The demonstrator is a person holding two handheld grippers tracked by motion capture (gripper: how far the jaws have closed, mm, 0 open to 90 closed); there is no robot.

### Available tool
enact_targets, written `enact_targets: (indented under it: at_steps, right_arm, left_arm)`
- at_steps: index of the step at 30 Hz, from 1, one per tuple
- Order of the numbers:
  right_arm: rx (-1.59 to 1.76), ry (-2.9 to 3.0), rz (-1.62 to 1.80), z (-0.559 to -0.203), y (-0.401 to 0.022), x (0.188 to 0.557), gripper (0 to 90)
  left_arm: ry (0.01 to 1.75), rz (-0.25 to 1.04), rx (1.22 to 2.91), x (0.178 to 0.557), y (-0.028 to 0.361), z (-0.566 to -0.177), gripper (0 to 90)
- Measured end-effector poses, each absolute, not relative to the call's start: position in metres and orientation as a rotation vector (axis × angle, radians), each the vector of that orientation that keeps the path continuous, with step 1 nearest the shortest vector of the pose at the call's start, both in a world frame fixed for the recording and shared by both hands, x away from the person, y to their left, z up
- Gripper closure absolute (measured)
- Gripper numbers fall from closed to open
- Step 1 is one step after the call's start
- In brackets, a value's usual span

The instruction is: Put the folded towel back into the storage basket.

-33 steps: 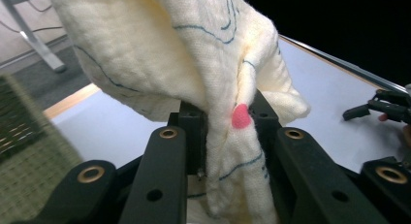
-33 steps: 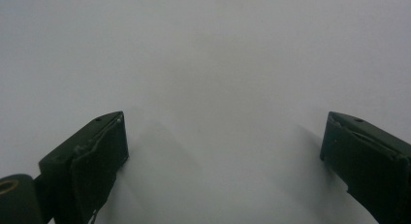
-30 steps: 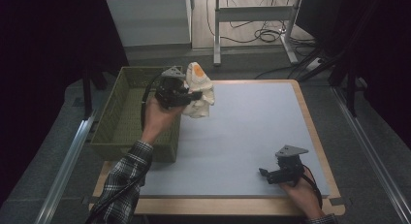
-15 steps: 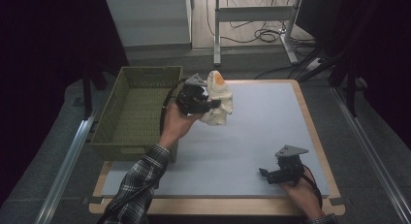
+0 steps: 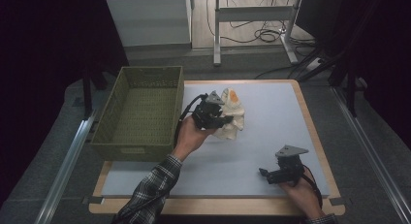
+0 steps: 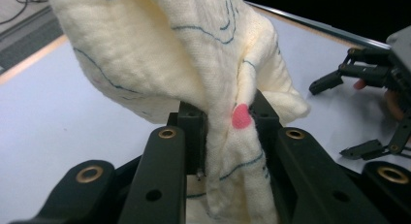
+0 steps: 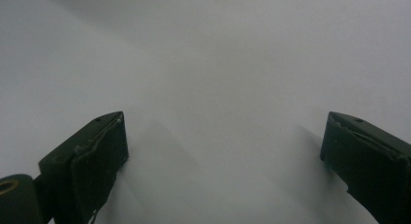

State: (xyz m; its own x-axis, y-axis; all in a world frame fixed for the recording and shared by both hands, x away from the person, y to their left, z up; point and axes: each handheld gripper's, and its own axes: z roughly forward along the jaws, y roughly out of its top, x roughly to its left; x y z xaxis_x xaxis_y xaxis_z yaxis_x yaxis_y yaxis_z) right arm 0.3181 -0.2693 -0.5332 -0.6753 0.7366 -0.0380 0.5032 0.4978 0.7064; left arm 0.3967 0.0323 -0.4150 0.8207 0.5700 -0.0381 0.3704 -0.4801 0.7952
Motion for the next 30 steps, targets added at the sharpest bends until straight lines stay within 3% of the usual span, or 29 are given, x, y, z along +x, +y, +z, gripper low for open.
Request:
enact_targets:
  at_steps: [20,30]
  right_arm:
    - [1.036,2.409,0.974,-0.533,-0.269,0.318,3.1]
    - [1.037,2.41,0.972,-0.533,-0.269,0.318,3.1]
  left_arm:
    - [0.73,0.267,2.195,0.392,0.012,-0.488,71.9]
    - [0.742,0.283,2.253,0.393,0.005,-0.52,63.9]
